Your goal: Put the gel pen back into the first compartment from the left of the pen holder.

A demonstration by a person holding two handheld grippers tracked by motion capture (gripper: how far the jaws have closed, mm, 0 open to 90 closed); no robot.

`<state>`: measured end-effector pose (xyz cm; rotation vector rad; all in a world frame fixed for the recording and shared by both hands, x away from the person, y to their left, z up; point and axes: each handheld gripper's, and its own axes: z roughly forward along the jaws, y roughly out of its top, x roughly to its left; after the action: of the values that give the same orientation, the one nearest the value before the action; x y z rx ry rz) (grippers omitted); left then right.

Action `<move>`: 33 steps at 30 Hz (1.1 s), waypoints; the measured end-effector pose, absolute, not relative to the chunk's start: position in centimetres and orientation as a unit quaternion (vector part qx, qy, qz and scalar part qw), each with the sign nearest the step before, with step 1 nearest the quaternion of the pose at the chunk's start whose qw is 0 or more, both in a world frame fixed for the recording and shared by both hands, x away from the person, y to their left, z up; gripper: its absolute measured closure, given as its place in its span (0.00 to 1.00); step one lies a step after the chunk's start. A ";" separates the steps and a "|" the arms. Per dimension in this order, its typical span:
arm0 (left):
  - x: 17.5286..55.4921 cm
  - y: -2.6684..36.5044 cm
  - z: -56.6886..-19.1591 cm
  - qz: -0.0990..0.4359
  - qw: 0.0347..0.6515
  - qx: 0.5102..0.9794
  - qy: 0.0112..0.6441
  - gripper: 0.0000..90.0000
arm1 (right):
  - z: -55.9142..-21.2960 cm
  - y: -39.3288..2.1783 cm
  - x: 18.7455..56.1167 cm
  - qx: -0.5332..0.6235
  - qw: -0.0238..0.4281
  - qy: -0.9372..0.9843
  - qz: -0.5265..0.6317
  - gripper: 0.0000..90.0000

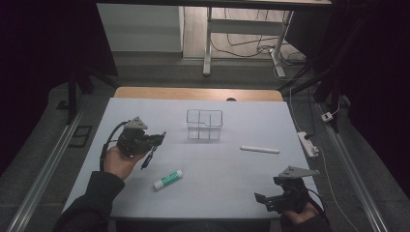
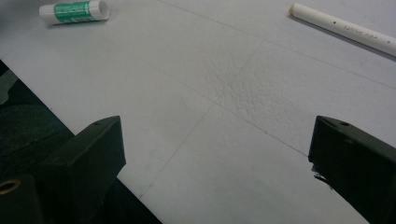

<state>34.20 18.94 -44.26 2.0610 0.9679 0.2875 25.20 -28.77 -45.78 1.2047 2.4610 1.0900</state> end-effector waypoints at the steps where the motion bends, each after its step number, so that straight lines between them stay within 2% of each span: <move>1: 34.3 18.8 -44.1 0.115 0.413 0.819 0.382 0.89 | -45.8 -28.8 25.2 0.407 0.096 0.831 0.368 0.04; 33: 41.5 13.7 -39.6 0.126 0.475 0.793 0.359 0.88 | -45.8 -29.0 25.2 0.407 0.091 0.828 0.376 0.04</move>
<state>41.52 13.67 -39.60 1.9394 0.8788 0.3075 25.22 -28.99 -45.76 1.2085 2.4593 1.1173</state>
